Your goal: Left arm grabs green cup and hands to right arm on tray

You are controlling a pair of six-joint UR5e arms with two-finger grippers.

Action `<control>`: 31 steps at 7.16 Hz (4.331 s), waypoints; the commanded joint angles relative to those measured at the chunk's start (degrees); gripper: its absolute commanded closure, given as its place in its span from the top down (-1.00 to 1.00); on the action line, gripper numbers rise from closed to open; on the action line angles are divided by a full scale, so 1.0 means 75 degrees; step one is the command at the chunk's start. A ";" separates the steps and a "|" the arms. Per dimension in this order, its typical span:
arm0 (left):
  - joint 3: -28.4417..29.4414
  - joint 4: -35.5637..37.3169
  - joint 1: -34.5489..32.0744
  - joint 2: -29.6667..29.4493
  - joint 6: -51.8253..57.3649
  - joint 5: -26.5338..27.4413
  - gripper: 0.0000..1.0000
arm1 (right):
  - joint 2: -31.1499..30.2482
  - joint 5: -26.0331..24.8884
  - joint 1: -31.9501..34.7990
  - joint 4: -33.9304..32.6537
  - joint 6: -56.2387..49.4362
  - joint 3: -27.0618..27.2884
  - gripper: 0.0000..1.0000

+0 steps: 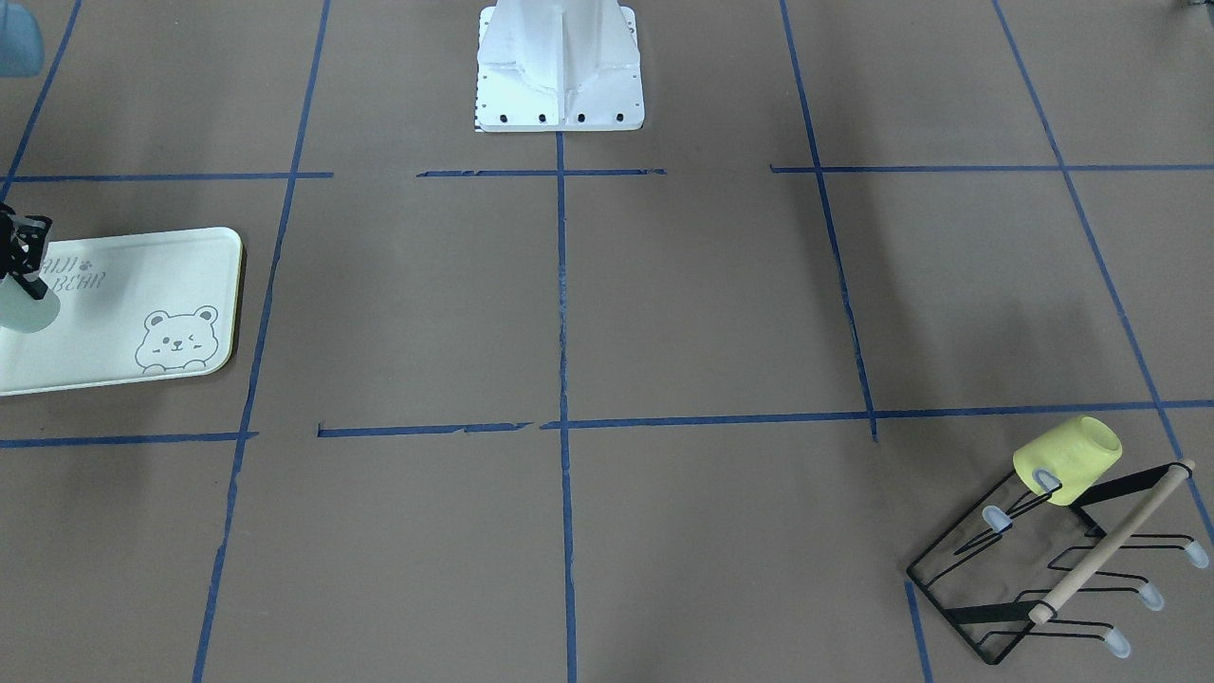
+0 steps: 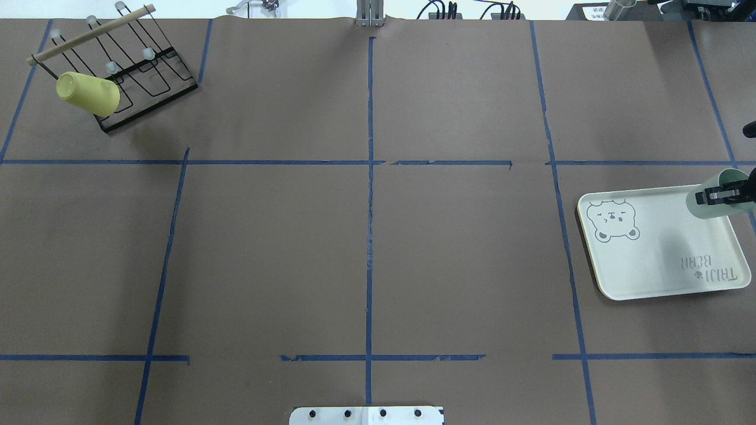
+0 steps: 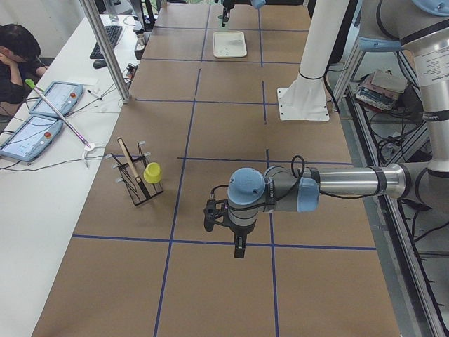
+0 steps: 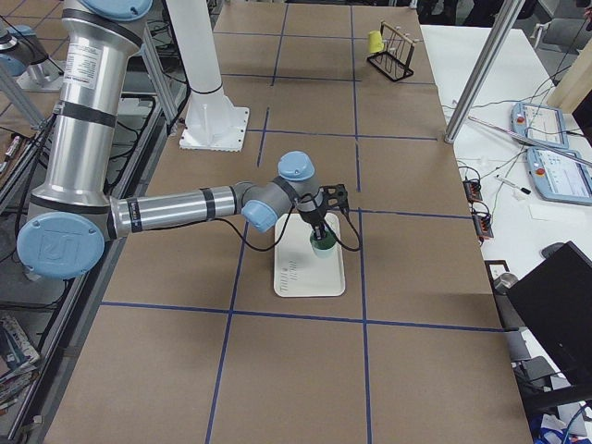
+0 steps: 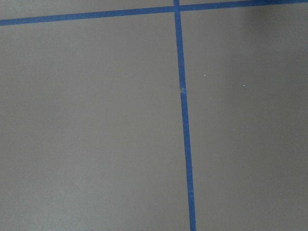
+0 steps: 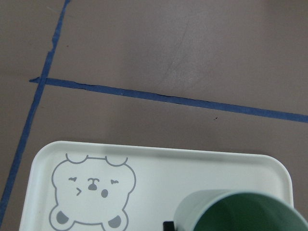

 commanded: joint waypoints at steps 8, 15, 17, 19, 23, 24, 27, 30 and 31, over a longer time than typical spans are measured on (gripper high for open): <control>-0.0099 -0.0041 0.0007 -0.0069 -0.0002 -0.0070 1.00 | 0.0024 0.0652 -0.0137 -0.0521 0.0166 -0.0013 1.00; -0.0029 -0.0029 -0.0005 -0.0046 0.0045 0.0000 1.00 | -0.0445 0.2287 0.3539 -0.4709 -0.6030 0.0235 1.00; -0.0052 -0.0041 0.0007 -0.0069 0.0056 0.0000 1.00 | -0.0433 0.2685 0.3539 -0.4697 -0.6040 0.0221 1.00; -0.0099 -0.0006 0.0007 -0.0104 0.0056 -0.0012 1.00 | -0.0410 0.2687 0.3539 -0.4697 -0.6040 0.0221 1.00; -0.0111 0.0006 0.0007 -0.0104 0.0056 -0.0012 1.00 | -0.0409 0.2687 0.3539 -0.4697 -0.6040 0.0198 1.00; -0.0111 0.0006 0.0007 -0.0104 0.0056 -0.0012 1.00 | -0.0409 0.2687 0.3539 -0.4697 -0.6040 0.0198 1.00; -0.0111 0.0006 0.0007 -0.0093 0.0056 -0.0012 1.00 | -0.0421 0.2687 0.3539 -0.4697 -0.6040 0.0198 1.00; -0.0111 0.0029 0.0007 -0.0093 0.0056 -0.0012 1.00 | -0.0421 0.2687 0.3539 -0.4686 -0.6040 0.0210 1.00; -0.0111 0.0029 0.0007 -0.0093 0.0056 -0.0012 1.00 | -0.0410 0.2687 0.3527 -0.4686 -0.6040 0.0210 1.00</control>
